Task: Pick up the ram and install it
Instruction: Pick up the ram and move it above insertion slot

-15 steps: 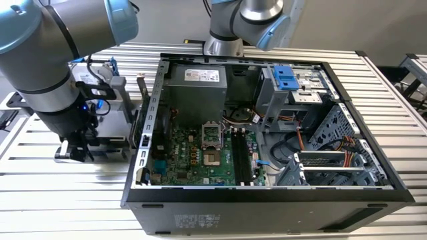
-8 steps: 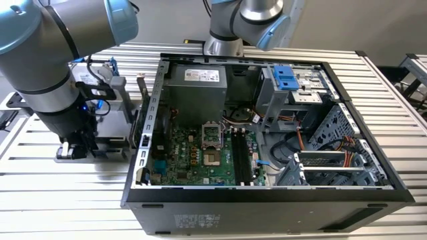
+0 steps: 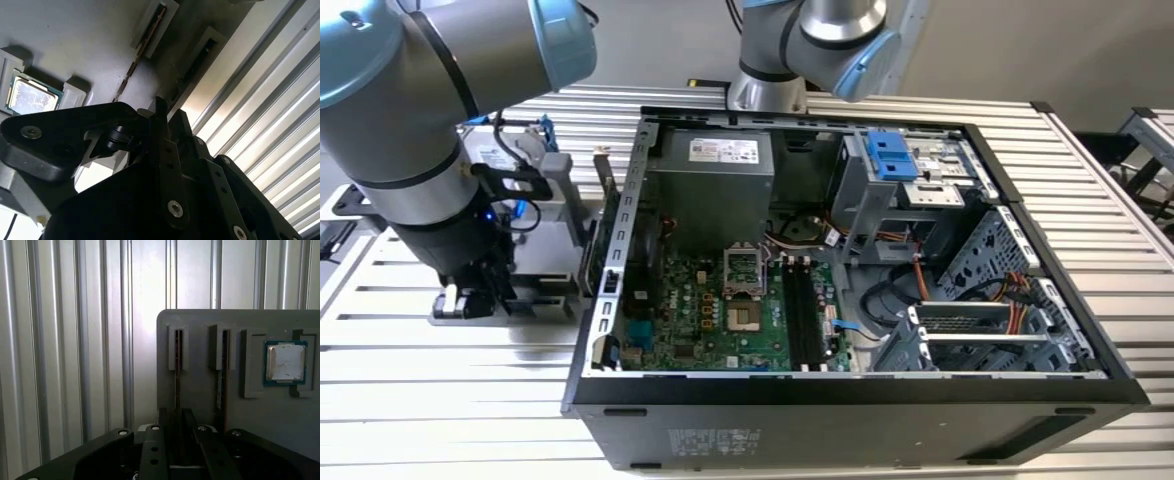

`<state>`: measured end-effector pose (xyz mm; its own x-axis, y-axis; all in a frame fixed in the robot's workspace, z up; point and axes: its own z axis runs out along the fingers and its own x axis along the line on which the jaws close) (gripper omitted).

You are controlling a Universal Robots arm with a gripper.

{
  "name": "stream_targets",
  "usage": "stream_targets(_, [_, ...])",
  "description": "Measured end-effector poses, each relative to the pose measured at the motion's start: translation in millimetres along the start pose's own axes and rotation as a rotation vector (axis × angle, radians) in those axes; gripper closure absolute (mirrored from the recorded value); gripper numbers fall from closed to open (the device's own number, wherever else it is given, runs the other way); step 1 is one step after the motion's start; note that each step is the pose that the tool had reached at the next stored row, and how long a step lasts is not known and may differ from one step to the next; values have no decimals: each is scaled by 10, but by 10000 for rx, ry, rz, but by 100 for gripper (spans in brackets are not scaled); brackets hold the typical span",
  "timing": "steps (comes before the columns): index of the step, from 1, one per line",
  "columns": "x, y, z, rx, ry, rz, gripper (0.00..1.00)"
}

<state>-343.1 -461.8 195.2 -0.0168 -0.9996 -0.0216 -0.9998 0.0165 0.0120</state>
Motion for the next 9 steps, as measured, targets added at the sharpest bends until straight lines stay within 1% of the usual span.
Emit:
stream_targets(1, [0, 0, 0, 0, 0, 0, 0])
stream_targets(2, [0, 0, 0, 0, -1, 0, 100])
stream_targets(9, [2, 0, 0, 0, -1, 0, 100])
